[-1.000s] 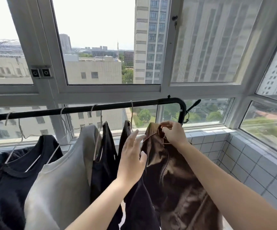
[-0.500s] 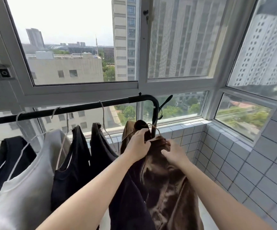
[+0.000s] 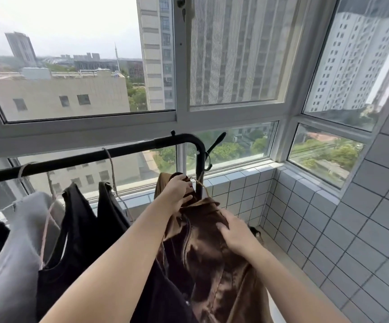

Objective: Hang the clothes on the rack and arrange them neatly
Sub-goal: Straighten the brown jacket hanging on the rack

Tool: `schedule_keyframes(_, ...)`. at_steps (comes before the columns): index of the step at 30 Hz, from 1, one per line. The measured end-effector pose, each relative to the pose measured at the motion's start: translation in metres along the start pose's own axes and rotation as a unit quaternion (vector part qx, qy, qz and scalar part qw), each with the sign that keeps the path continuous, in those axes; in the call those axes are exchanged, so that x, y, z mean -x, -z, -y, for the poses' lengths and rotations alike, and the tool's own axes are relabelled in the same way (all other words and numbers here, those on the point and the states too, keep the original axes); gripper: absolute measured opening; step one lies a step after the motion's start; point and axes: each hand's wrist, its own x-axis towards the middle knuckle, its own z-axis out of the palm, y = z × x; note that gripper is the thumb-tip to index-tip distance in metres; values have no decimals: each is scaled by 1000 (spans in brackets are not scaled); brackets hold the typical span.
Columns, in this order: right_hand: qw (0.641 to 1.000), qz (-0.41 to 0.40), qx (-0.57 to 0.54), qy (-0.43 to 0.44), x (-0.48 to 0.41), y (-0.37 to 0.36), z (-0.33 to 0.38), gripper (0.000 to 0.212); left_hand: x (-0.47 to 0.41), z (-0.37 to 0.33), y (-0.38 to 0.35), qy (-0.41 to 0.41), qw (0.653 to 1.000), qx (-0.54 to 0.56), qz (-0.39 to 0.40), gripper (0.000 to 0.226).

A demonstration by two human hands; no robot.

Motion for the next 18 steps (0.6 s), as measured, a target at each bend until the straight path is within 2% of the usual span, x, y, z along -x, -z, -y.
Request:
schedule_keyframes(2, 1000, -16, -7, 8, 0, 0, -1, 34, -5, -2, 1, 1, 998, 63, 3, 55)
schedule_keyframes(7, 999, -35, -7, 16, 0, 0, 3, 32, -7, -6, 1, 22, 987, 159, 19, 57)
schedule_keyframes(13, 998, -47, -33, 26, 5, 8, 12, 22, -4, -20, -7, 1, 987, 158, 16, 63)
schedule_keyframes(18, 998, -48, -27, 33, 10, 18, 19, 21, 11, -28, -18, -21, 987, 159, 13, 58)
